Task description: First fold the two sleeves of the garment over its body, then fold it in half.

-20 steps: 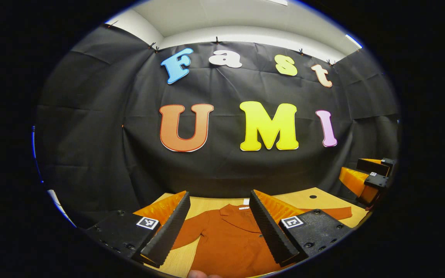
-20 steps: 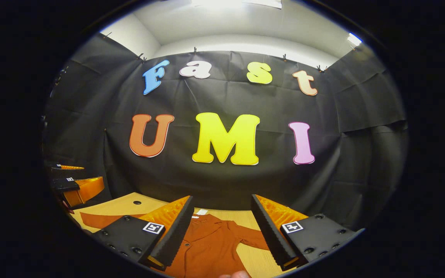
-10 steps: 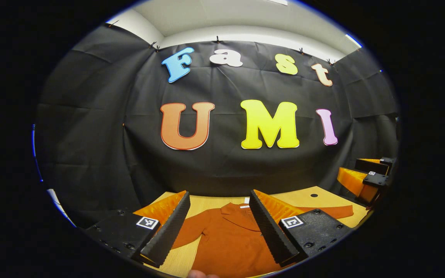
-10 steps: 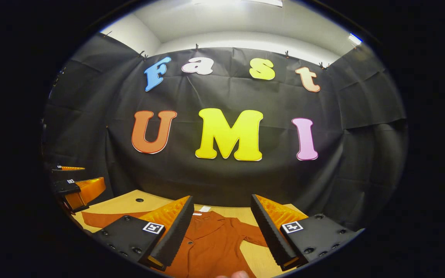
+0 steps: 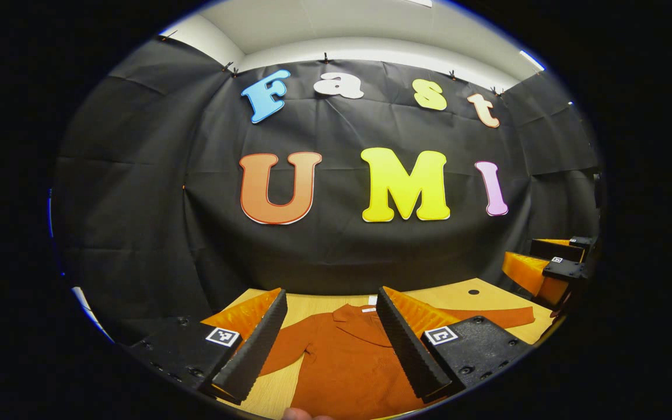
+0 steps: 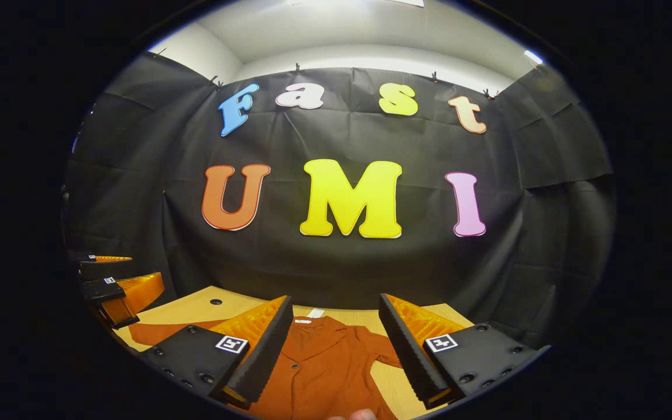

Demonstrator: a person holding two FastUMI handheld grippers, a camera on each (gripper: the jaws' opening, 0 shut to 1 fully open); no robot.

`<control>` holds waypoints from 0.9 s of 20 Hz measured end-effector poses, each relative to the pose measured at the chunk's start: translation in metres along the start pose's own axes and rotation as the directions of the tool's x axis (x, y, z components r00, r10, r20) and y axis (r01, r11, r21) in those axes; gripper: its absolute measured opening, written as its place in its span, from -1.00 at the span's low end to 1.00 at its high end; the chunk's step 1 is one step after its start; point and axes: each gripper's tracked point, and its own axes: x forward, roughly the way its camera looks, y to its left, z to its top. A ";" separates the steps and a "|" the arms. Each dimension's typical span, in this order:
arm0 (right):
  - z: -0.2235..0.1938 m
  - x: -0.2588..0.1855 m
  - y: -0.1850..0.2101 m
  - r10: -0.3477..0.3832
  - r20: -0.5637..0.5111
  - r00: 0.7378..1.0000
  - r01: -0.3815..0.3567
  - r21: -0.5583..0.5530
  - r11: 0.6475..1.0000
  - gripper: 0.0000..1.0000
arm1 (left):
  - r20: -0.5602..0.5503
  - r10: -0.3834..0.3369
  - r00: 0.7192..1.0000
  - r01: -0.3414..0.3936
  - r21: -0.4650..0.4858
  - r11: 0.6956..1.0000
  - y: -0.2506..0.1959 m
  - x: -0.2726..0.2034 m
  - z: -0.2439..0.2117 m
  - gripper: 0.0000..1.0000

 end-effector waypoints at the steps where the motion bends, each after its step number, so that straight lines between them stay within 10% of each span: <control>1: 0.000 0.001 0.000 -0.001 -0.001 1.000 0.001 0.002 1.000 0.89 | -0.001 0.002 1.000 -0.002 0.005 1.000 0.000 0.001 -0.001 0.98; 18: -0.008 0.008 -0.009 0.012 -0.038 0.999 -0.012 0.006 1.000 0.88 | -0.023 0.022 0.999 -0.022 0.012 1.000 -0.012 0.006 -0.012 0.98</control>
